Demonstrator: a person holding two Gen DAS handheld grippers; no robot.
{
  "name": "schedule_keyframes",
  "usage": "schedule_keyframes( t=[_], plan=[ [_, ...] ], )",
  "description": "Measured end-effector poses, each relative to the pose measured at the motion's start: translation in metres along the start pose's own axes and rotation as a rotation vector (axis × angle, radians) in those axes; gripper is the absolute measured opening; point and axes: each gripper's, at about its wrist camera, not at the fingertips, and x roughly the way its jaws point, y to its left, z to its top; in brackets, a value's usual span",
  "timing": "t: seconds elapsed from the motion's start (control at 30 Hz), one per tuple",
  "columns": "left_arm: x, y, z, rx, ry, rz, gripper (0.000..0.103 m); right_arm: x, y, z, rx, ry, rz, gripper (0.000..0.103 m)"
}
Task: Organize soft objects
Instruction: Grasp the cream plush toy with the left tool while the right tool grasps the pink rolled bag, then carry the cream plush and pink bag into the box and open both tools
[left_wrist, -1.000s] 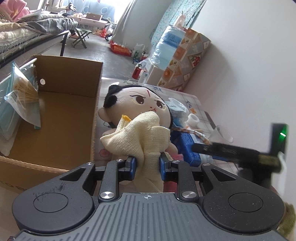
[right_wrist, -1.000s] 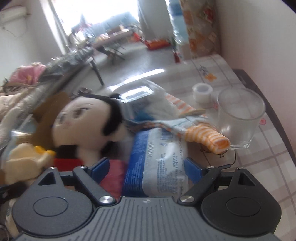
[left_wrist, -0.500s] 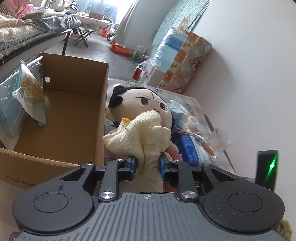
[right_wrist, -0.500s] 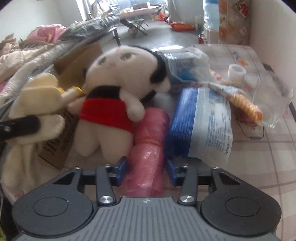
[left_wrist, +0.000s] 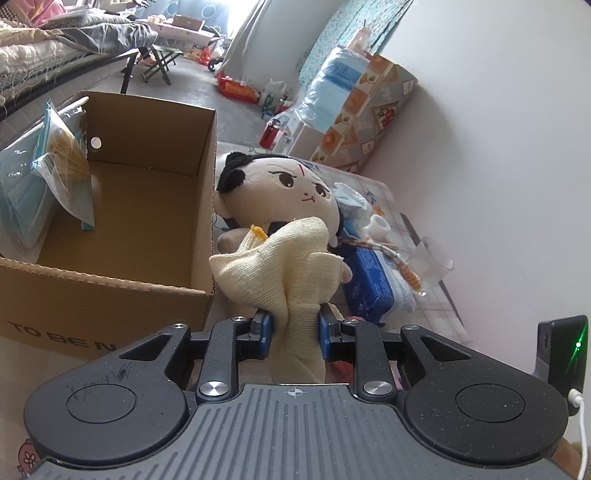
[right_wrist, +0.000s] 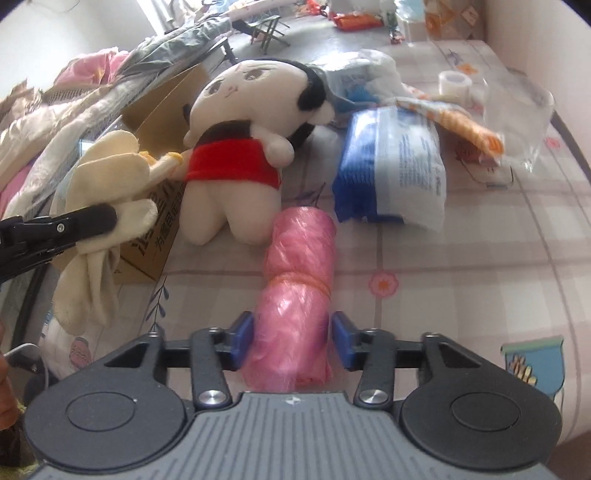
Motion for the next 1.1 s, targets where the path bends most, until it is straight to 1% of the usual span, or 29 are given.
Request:
schedule_keyframes(
  t=[0.03,0.07,0.2,0.23,0.27,0.3,0.33,0.4,0.53,0.73,0.9,1.1],
  plan=[
    [0.000,0.000,0.000,0.000,0.002,0.001,0.023,0.002,0.002,0.001,-0.011,-0.008,-0.012,0.058],
    [0.000,0.000,-0.001,0.004,0.003,0.003,0.023,0.006,0.003,0.004,-0.016,-0.009,-0.017,0.059],
    [0.001,-0.002,-0.002,0.013,0.011,0.016,0.023,0.024,-0.001,0.012,-0.009,0.013,-0.012,0.058],
    [0.002,-0.002,-0.003,0.016,0.011,0.019,0.023,0.026,-0.002,0.012,-0.013,0.000,-0.012,0.058],
    [0.002,-0.002,-0.003,0.020,0.011,0.023,0.023,0.026,-0.001,0.012,-0.020,-0.006,-0.015,0.056],
    [0.002,-0.003,-0.004,0.022,0.012,0.028,0.023,0.026,-0.002,0.012,-0.015,-0.011,-0.017,0.046],
    [0.001,-0.003,-0.005,0.024,0.013,0.030,0.023,0.024,-0.005,0.012,0.010,-0.010,0.006,0.043],
    [-0.002,-0.003,-0.006,0.027,0.011,0.031,0.023,0.020,-0.010,0.008,0.045,-0.019,0.030,0.043],
    [-0.011,-0.006,-0.009,0.035,0.005,0.026,0.023,0.009,-0.015,-0.003,0.095,-0.043,0.042,0.042],
    [-0.037,-0.009,-0.012,0.050,-0.030,0.019,0.022,-0.018,-0.013,-0.015,0.125,-0.096,0.089,0.042],
    [-0.068,-0.006,-0.008,0.047,-0.088,0.013,0.022,-0.044,0.004,-0.011,0.092,-0.146,0.147,0.042],
    [-0.107,0.007,0.020,0.041,-0.174,0.025,0.022,-0.068,0.049,0.016,-0.013,-0.202,0.263,0.042]
  ],
)
